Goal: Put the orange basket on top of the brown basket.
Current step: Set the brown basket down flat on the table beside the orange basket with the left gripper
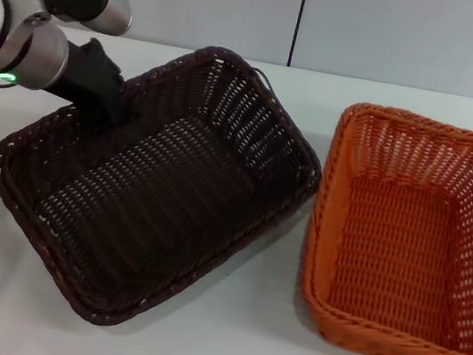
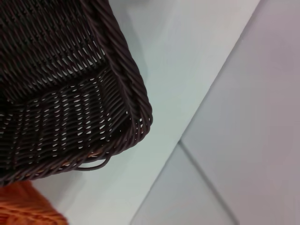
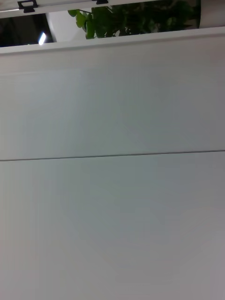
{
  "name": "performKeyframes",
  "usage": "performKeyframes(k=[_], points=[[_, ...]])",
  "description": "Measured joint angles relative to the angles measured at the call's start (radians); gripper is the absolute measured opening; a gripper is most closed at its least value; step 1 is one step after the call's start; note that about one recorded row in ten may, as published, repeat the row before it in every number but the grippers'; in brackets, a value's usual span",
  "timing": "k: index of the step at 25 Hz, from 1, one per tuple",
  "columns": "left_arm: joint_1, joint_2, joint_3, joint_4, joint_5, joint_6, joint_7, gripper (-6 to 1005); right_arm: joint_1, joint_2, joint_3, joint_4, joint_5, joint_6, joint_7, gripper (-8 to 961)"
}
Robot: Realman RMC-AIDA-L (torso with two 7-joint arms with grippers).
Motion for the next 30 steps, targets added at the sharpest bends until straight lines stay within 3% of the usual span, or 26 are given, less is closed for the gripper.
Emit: performKeyframes(k=[4,5,9,19,30], points=[[0.000,0.000,0.000,0.000,0.000,0.000,0.000,254,0.004,0.000,-0.001,0.000,0.000,0.000,0.000,725],[-0.054,0.001,-0.084,0.075,-0.041,-0.032,0.160,254,0.006,0.000,-0.002,0.000,0.000,0.000,0.000,725],[-0.108,0.003,-0.144,0.154,-0.061,-0.070,0.289,247,0.013,-0.001,-0.004,0.000,0.000,0.000,0.000,724],[-0.155,0.015,-0.166,0.258,-0.075,-0.059,0.428,248,0.023,-0.002,-0.004,0.000,0.000,0.008,-0.005,724],[-0.182,-0.003,-0.129,0.312,-0.077,0.012,0.440,297,0.023,-0.003,-0.004,0.000,0.000,0.010,-0.006,725]])
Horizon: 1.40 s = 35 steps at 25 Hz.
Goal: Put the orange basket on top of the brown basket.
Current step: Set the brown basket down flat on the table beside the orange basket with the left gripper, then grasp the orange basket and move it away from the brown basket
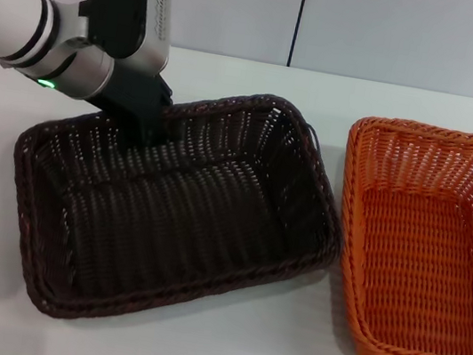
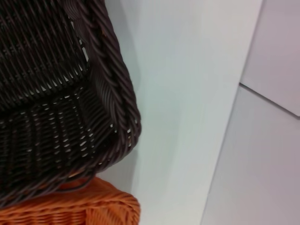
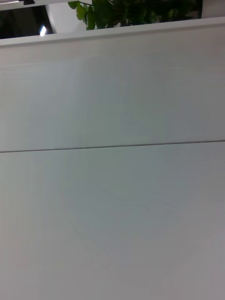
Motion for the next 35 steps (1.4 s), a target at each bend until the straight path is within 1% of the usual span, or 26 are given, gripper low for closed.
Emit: performKeyframes(k=[3,6,8,12,13,14,15,16,17,18,19,20,22,23,24,25,26,28,30,32,34,35], points=[[-0.001,-0.003,0.000,0.000,-0.002,0.013,-0.002,325,0.000,0.000,0.000,0.000,0.000,0.001,0.000,724],[0.005,-0.006,0.026,0.001,-0.020,0.040,-0.002,354,-0.001,0.000,0.000,0.000,0.000,0.001,0.000,724],[0.011,-0.006,0.061,0.002,-0.024,0.059,-0.002,411,-0.002,0.000,0.000,0.000,0.000,0.001,-0.001,725],[0.021,-0.007,0.089,0.001,-0.024,0.088,-0.002,525,-0.002,0.000,0.000,0.000,0.000,0.001,-0.001,725],[0.039,-0.008,0.107,-0.018,-0.031,0.150,-0.003,554,-0.002,0.000,0.000,0.000,0.000,0.002,-0.001,725],[0.039,-0.008,0.107,-0.018,-0.031,0.150,-0.003,589,-0.002,0.000,0.000,0.000,0.000,0.002,-0.001,725],[0.061,-0.010,0.116,-0.039,-0.052,0.233,-0.003,625,-0.002,0.000,0.000,0.000,0.000,0.003,-0.001,725],[0.069,-0.011,0.121,-0.047,-0.060,0.261,-0.003,660,-0.002,0.000,0.000,0.000,0.000,0.004,-0.001,724],[0.069,-0.011,0.121,-0.047,-0.060,0.261,-0.003,696,-0.002,0.000,0.000,0.000,0.000,0.004,-0.001,724],[0.138,-0.011,0.191,-0.080,-0.162,0.491,0.001,731,-0.002,0.001,0.000,0.000,0.000,0.005,-0.001,724],[0.175,-0.009,0.256,-0.093,-0.233,0.640,0.005,738,-0.002,0.001,0.000,0.000,0.000,0.005,-0.001,724],[0.197,-0.007,0.307,-0.096,-0.276,0.761,0.006,744,-0.002,0.001,0.000,0.000,0.000,0.005,-0.001,724],[0.239,-0.004,0.427,-0.096,-0.343,1.056,0.004,758,-0.002,0.001,0.000,0.000,0.000,0.006,-0.002,724],[0.259,-0.005,0.526,-0.085,-0.358,1.306,-0.005,765,0.001,0.001,0.000,0.000,0.000,0.007,-0.002,724],[0.259,-0.005,0.526,-0.085,-0.358,1.306,-0.005,771,0.001,0.001,0.000,0.000,0.000,0.007,-0.002,724],[0.264,-0.007,0.558,-0.082,-0.358,1.389,-0.012,778,0.003,0.001,0.000,0.000,0.000,0.008,-0.002,725],[0.278,-0.008,0.602,-0.083,-0.359,1.505,-0.053,778,0.006,0.000,0.000,0.000,0.000,0.009,-0.001,725],[0.298,-0.008,0.636,-0.093,-0.359,1.592,-0.134,778,0.015,0.000,0.000,-0.002,0.000,0.012,-0.001,725],[0.349,-0.005,0.697,-0.105,-0.345,1.746,-0.343,778,0.022,0.000,0.000,-0.001,-0.002,0.012,-0.001,725],[0.399,-0.003,0.743,-0.094,-0.298,1.878,-0.574,778,0.023,0.000,0.000,-0.001,-0.006,0.010,-0.001,725],[0.461,-0.003,0.770,-0.044,-0.205,2.014,-0.875,778,0.023,0.000,0.000,0.007,-0.037,-0.005,0.005,725],[0.505,-0.003,0.771,0.019,-0.122,2.095,-1.116,778,0.012,-0.004,0.000,0.034,-0.109,-0.044,0.007,725]])
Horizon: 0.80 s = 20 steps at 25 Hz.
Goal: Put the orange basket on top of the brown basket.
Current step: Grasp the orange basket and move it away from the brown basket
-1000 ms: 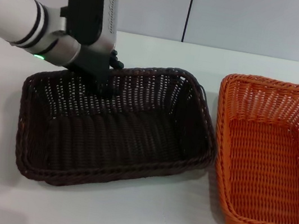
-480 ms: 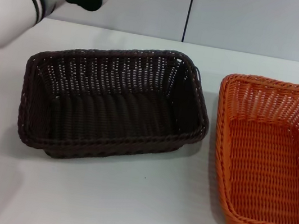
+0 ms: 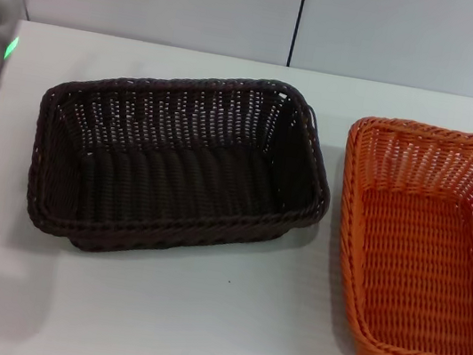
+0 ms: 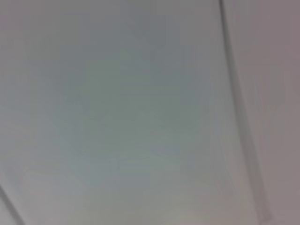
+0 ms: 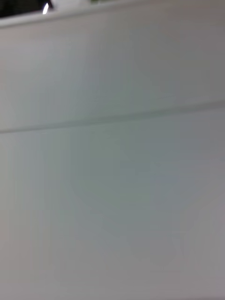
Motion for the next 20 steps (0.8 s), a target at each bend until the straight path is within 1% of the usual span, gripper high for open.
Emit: performKeyframes(k=[1,2,3,4,6,7,8,9,10,11,12,13,14,15,16,17,19,20], points=[[0.000,0.000,0.000,0.000,0.000,0.000,0.000,778,0.000,0.000,0.000,0.000,0.000,0.000,0.000,725],[0.024,0.001,-0.007,0.040,0.040,0.030,-0.116,778,-0.009,-0.003,0.000,0.016,-0.046,-0.031,0.001,724],[0.060,0.000,-0.030,0.107,0.086,0.061,-0.280,778,-0.033,-0.008,0.001,0.061,-0.153,-0.116,0.001,724],[0.060,0.000,-0.030,0.107,0.086,0.061,-0.280,778,-0.033,-0.008,0.001,0.061,-0.153,-0.116,0.001,724],[0.090,-0.001,-0.054,0.161,0.100,0.078,-0.371,778,-0.048,-0.016,0.001,0.109,-0.229,-0.201,0.002,724],[0.102,-0.001,-0.059,0.178,0.102,0.084,-0.385,778,-0.052,-0.025,0.001,0.131,-0.251,-0.226,0.002,724],[0.124,0.000,-0.061,0.204,0.104,0.091,-0.380,778,-0.059,-0.051,-0.001,0.182,-0.300,-0.265,0.002,724],[0.132,0.000,-0.061,0.215,0.104,0.093,-0.376,778,-0.061,-0.065,-0.001,0.207,-0.324,-0.276,0.002,724],[0.132,0.000,-0.061,0.215,0.104,0.093,-0.376,778,-0.061,-0.065,-0.001,0.207,-0.324,-0.276,0.002,724],[0.136,0.000,-0.061,0.226,0.105,0.094,-0.371,778,-0.061,-0.083,-0.001,0.234,-0.348,-0.286,0.002,725],[0.140,0.000,-0.062,0.236,0.105,0.095,-0.367,778,-0.061,-0.102,-0.001,0.262,-0.364,-0.289,0.002,725],[0.143,-0.001,-0.062,0.264,0.105,0.097,-0.360,778,-0.053,-0.159,-0.001,0.355,-0.391,-0.284,0.001,725],[0.143,-0.001,-0.062,0.264,0.105,0.097,-0.360,778,-0.053,-0.159,-0.001,0.355,-0.391,-0.284,0.001,725],[0.143,-0.001,-0.063,0.275,0.105,0.097,-0.358,778,-0.047,-0.187,-0.001,0.397,-0.397,-0.268,-0.006,725],[0.141,-0.001,-0.063,0.283,0.105,0.097,-0.357,778,-0.035,-0.227,-0.001,0.456,-0.402,-0.240,-0.016,725],[0.137,-0.001,-0.063,0.297,0.104,0.098,-0.355,778,-0.024,-0.257,-0.001,0.495,-0.403,-0.217,-0.021,725],[0.131,-0.001,-0.064,0.313,0.104,0.098,-0.351,778,0.005,-0.345,0.006,0.605,-0.404,-0.124,-0.030,724],[0.129,-0.002,-0.064,0.319,0.105,0.098,-0.350,778,0.016,-0.374,0.008,0.638,-0.404,-0.091,-0.030,724]])
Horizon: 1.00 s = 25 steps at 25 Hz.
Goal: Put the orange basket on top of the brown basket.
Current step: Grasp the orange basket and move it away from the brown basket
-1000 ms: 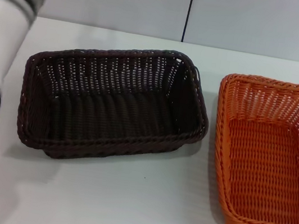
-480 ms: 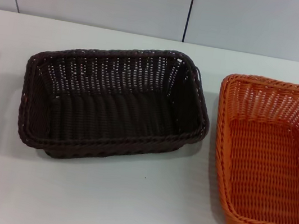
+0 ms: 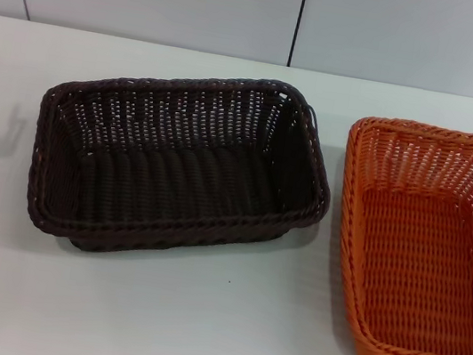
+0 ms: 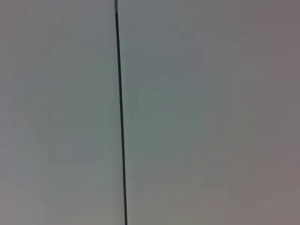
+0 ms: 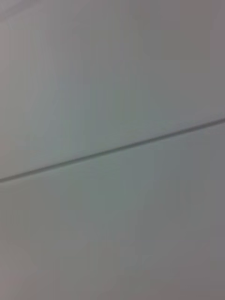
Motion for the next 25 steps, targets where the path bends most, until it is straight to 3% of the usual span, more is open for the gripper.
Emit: performKeyframes(k=[2,3,4,7,8,9,10,12,13,14,17,18,19,22,23,25], points=[[-0.007,0.000,0.000,0.015,0.000,0.001,0.003,778,0.036,-0.084,0.013,0.090,0.000,0.105,-0.005,724],[-0.012,0.000,0.000,0.026,0.000,0.001,0.005,778,0.066,-0.149,0.036,0.160,-0.001,0.217,-0.015,724],[-0.012,0.000,0.000,0.026,0.000,0.001,0.005,778,0.066,-0.149,0.036,0.160,-0.001,0.217,-0.015,724],[-0.016,0.000,0.000,0.038,0.000,0.002,0.008,778,0.085,-0.207,0.117,0.233,-0.020,0.391,-0.056,724],[-0.016,0.000,0.000,0.044,0.000,0.002,0.010,778,0.070,-0.214,0.248,0.272,-0.053,0.562,-0.154,725],[-0.016,0.000,0.000,0.044,0.000,0.002,0.010,778,0.070,-0.214,0.248,0.272,-0.053,0.562,-0.154,725],[-0.016,0.000,0.000,0.045,0.000,0.002,0.010,778,0.052,-0.210,0.315,0.289,-0.071,0.640,-0.202,725],[-0.017,0.000,0.000,0.049,-0.001,0.003,0.011,778,-0.005,-0.171,0.508,0.329,-0.132,0.856,-0.307,725],[-0.017,0.000,0.000,0.052,-0.002,0.003,0.012,778,-0.073,-0.093,0.755,0.364,-0.205,1.117,-0.408,725],[-0.017,0.000,0.000,0.055,-0.005,0.003,0.012,778,-0.073,-0.093,0.755,0.364,-0.205,1.117,-0.408,725],[-0.017,0.000,-0.001,0.059,-0.006,0.003,0.012,778,-0.152,0.075,1.156,0.430,-0.342,1.572,-0.525,724],[-0.018,0.000,-0.001,0.061,-0.006,0.004,0.013,778,-0.162,0.195,1.430,0.488,-0.485,1.894,-0.540,724],[-0.018,0.000,-0.001,0.061,-0.006,0.004,0.013,778,-0.162,0.195,1.430,0.488,-0.485,1.894,-0.540,724],[-0.018,0.000,-0.001,0.061,-0.006,0.004,0.013,778,-0.102,0.327,1.745,0.598,-0.775,2.316,-0.435,724],[-0.021,0.000,-0.003,0.062,-0.006,0.004,0.013,778,-0.074,0.351,1.815,0.638,-0.860,2.417,-0.397,724],[-0.021,0.000,-0.003,0.062,-0.006,0.004,0.013,778,-0.024,0.361,1.900,0.709,-1.007,2.615,-0.327,723]])
